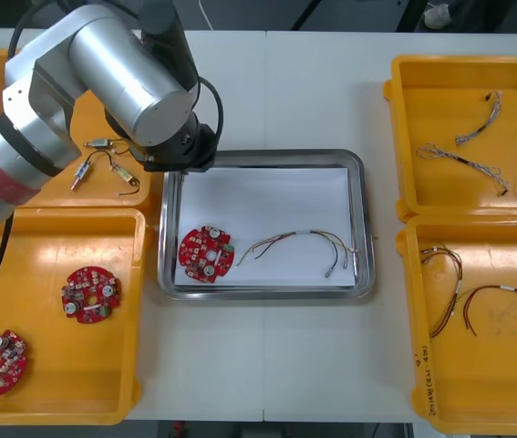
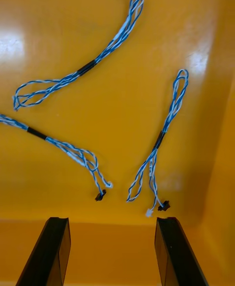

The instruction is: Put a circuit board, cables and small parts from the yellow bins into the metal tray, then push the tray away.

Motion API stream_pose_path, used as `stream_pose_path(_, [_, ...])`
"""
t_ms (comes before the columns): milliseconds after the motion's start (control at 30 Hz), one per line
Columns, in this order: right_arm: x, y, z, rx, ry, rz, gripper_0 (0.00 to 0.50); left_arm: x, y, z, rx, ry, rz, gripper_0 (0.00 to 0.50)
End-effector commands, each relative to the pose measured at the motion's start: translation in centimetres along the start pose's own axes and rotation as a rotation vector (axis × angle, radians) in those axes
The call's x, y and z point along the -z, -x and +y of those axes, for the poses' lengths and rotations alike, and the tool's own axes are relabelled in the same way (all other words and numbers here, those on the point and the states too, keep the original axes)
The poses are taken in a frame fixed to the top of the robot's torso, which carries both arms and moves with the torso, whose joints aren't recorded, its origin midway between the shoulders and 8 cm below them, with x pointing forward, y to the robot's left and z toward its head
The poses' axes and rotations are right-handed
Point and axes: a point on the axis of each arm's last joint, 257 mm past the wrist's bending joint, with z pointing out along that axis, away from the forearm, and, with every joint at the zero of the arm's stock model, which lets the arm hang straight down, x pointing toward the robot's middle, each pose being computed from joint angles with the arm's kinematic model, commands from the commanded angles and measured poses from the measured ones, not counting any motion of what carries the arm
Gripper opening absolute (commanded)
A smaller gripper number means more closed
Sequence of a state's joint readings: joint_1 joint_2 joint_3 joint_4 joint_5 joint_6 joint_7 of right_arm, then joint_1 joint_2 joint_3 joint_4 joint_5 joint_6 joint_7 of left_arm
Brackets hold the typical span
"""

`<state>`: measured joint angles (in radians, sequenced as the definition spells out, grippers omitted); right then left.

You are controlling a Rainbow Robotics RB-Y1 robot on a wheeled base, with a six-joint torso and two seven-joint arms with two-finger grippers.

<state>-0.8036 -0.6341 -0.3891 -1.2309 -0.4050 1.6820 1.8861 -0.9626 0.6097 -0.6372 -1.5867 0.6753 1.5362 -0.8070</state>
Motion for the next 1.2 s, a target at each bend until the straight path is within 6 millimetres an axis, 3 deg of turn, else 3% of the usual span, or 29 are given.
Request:
stream_pose_path(33, [2.6, 3.3, -3.4, 0.02, -0.079, -0.075, 0.5, -1.6, -0.5, -1.2, 0.084, -0.007, 0.0, 0.001])
stream_pose_path(367, [0.5, 3.6, -5.5, 0.0, -0.104, -0.1, 0.5, -4.4, -1.2, -2.1, 0.095, -0.021, 0.006, 0.0])
stream_pose_path(733, [-1.9, 4.3, -6.8, -0.037, -0.113, -0.14, 0.5, -5.3, -2.6, -2.6, 0.084, -0.013, 0.021, 0.013])
stream_pose_path(800, [-2.5, 4.3, -6.7, -0.047, -0.105, -0.147, 0.5, -5.6, -2.6, -2.7, 0.087, -0.02, 0.011, 0.057])
stream_pose_path(1000, [-3.7, 4.1, -6.8, -0.057, -0.101, -0.158, 0.5, -6.1, -2.7, -2.6, 0.09, -0.025, -0.001, 0.313])
stream_pose_path(1067, [-4.2, 3.8, -6.8, -0.061, -0.098, -0.153, 0.5, -6.0, -2.7, -2.7, 0.091, -0.027, 0.0, 0.424])
stream_pose_path(1200, [-5.5, 3.1, -6.4, -0.075, -0.079, -0.144, 0.5, -6.0, -2.8, -2.8, 0.091, -0.03, 0.001, 0.499])
